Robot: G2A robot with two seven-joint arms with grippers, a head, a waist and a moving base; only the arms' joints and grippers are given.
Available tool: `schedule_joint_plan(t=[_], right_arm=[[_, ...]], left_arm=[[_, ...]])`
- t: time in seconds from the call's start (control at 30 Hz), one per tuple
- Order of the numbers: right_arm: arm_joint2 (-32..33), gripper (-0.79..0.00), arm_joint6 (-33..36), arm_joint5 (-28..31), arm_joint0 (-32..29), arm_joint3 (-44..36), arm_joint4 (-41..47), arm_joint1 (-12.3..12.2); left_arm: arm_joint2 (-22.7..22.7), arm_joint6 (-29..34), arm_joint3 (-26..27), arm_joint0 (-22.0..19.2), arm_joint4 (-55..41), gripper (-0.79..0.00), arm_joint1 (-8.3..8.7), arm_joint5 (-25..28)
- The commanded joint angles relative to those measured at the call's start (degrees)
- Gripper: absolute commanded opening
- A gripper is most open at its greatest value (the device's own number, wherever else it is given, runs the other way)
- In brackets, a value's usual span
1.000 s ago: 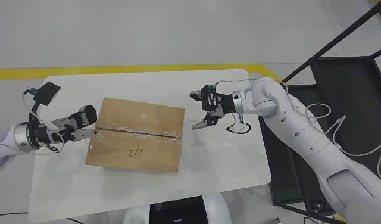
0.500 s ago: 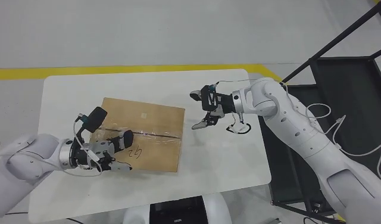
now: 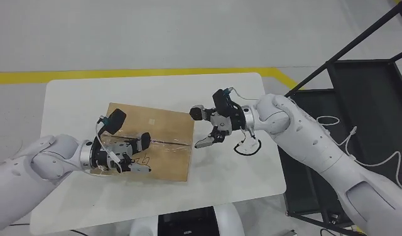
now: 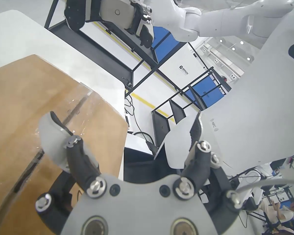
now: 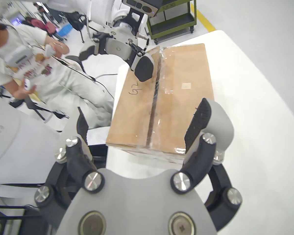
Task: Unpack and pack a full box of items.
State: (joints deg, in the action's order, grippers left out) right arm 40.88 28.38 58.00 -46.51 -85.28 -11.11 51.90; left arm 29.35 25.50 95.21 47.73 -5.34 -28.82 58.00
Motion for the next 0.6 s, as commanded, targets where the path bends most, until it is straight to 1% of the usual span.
schedule_joint_plan(t=[0.0, 0.07, 0.13, 0.2, 0.3, 0.43, 0.57], right_arm=[[-2.52, 0.000, 7.83, 0.00, 2.41, 1.80, 11.54, 0.02], [-4.63, 0.000, 12.59, -0.70, 4.14, 2.96, 18.74, 0.32], [-6.57, 0.000, 16.28, -1.71, 5.40, 3.77, 25.79, 0.79], [-7.85, 0.000, 19.61, -2.20, 6.80, 4.92, 30.68, 1.29], [-9.58, 0.000, 21.33, -3.42, 8.04, 5.52, 35.54, 2.12], [-9.90, 0.000, 21.57, -3.66, 8.37, 5.65, 36.04, 2.27], [-9.90, 0.000, 21.57, -3.66, 8.37, 5.65, 36.04, 2.27]], left_arm=[[1.25, -1.30, 0.53, 1.09, 1.28, 0.000, 0.29, 0.00], [2.99, -3.20, 1.50, 2.50, 2.55, 0.000, 0.95, 0.00], [5.13, -5.65, 2.93, 4.44, 3.74, 0.000, 1.98, 0.00], [7.69, -8.14, 4.41, 6.73, 5.30, 0.000, 3.35, 0.00], [11.79, -11.53, 5.72, 10.76, 7.44, 0.000, 5.85, 0.00], [17.34, -16.69, 5.60, 16.13, 10.82, 0.000, 9.21, 0.00], [21.84, -23.96, 4.28, 20.98, 17.00, 0.000, 11.67, 0.00]])
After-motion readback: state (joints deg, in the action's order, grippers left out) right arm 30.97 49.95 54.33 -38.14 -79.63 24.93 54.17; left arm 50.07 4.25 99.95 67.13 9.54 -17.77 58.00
